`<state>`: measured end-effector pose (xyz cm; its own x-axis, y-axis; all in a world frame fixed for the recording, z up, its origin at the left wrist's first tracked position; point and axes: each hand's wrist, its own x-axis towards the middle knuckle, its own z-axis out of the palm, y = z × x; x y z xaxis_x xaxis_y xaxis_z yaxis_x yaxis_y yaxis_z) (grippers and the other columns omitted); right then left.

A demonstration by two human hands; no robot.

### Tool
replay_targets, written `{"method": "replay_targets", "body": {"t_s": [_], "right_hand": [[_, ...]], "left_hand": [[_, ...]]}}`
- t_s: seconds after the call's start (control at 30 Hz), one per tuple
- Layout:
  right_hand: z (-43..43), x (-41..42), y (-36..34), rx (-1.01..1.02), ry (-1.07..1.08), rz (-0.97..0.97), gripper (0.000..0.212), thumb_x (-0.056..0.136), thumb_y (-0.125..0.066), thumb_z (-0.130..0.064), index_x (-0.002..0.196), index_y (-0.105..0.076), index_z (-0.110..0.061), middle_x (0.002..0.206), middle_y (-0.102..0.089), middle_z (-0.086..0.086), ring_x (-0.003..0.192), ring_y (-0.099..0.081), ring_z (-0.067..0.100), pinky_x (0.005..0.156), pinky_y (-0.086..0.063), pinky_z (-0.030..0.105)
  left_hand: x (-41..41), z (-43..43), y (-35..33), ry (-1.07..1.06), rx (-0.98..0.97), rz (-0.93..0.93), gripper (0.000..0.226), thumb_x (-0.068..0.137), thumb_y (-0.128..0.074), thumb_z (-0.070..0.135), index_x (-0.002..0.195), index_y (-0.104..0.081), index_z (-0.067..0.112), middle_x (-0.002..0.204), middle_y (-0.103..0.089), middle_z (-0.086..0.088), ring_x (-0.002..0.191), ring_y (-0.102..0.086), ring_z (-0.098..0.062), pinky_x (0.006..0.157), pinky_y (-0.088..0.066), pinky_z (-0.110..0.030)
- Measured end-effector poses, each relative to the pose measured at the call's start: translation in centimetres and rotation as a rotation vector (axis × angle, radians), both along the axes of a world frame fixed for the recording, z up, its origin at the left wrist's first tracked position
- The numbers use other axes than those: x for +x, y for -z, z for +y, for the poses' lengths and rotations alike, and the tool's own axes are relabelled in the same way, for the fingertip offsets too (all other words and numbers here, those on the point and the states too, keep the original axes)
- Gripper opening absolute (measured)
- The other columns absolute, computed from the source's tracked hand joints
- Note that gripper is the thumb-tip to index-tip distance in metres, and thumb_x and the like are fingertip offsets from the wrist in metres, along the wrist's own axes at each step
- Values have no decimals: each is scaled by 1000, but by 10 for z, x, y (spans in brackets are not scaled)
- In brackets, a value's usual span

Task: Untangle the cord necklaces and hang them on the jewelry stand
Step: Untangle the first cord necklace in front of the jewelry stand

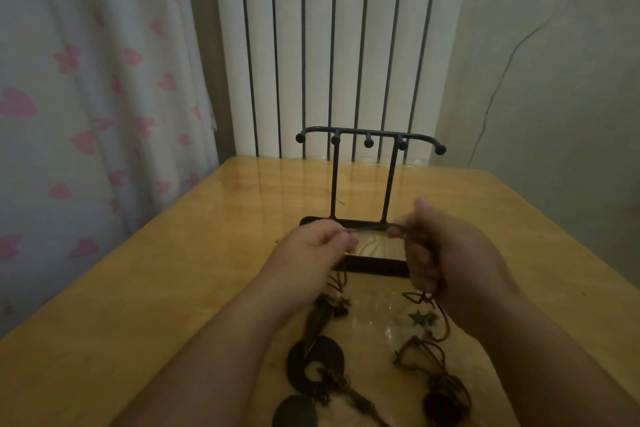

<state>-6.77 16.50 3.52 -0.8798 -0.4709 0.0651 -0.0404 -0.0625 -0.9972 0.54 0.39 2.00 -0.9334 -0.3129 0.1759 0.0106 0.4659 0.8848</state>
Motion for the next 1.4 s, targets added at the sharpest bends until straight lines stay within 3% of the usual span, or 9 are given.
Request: {"method": "replay_targets", "body": {"t_s": [0.17,0.37,0.63,0.77,0.87,1.0,1.13,1.27,1.4], "right_hand": [[7,-10,-4,-227,106,-255,41,99,-35,-32,96,-65,-5,58,-41,2,51,-31,16,51,-26,32],[11,-14,-1,-328,-25,-230,45,82,-37,9,117,-62,-7,78,-61,6,65,-52,19,72,-49,38],[4,-5,-1,-185,-31,-92,25,94,-51,1,110,-66,-9,84,-73,2,59,-55,10,50,-42,22],[1,-3,1,-130,11,9,20,93,-54,-1,108,-67,-6,83,-73,5,55,-42,12,51,-30,25],[0,-1,2,-78,8,68,18,93,-56,-4,105,-69,-8,88,-74,7,56,-39,13,51,-30,26],[-5,2,3,-19,-15,145,16,93,-57,-8,103,-70,-11,87,-75,6,55,-41,13,50,-32,25],[-6,4,4,-1,-33,151,16,94,-57,-9,102,-70,-11,77,-71,1,55,-42,13,50,-33,25],[-3,-5,2,-190,-30,-163,29,95,-41,-14,108,-64,-2,67,-56,8,51,-35,13,49,-22,28],[3,-7,1,-234,-59,-249,35,89,-35,-10,109,-62,-1,63,-49,6,51,-32,15,47,-22,27]], "left_hand": [[-2,-12,-6,-266,713,279,25,104,-43,21,93,-62,11,60,-55,1,71,-62,-24,80,-54,-43],[-6,-24,-6,-455,926,323,20,104,-46,24,100,-61,12,53,-41,5,47,-37,-9,51,-35,-27],[-3,-20,-7,-418,726,219,18,98,-53,20,86,-63,12,60,-53,0,57,-48,-17,57,-42,-32],[-4,-14,-8,-419,427,143,22,95,-61,23,115,-52,21,95,-59,0,77,-56,-15,61,-43,-29],[-3,-12,-6,-497,-110,16,69,84,-71,16,138,-34,37,135,-42,4,118,-47,-17,89,-50,-38],[-2,-5,-3,-175,-421,98,60,83,-67,17,130,-46,48,142,-36,18,135,-25,-7,116,-27,-44],[-5,1,3,12,-359,92,14,95,-58,35,87,-58,47,118,-54,22,118,-45,-2,105,-39,-42],[-2,-1,0,-50,176,142,27,102,-45,29,81,-61,25,70,-65,8,79,-63,-13,82,-50,-39],[-2,-9,-1,-120,453,246,26,103,-44,20,84,-61,14,51,-44,7,50,-41,-13,58,-42,-34]]}}
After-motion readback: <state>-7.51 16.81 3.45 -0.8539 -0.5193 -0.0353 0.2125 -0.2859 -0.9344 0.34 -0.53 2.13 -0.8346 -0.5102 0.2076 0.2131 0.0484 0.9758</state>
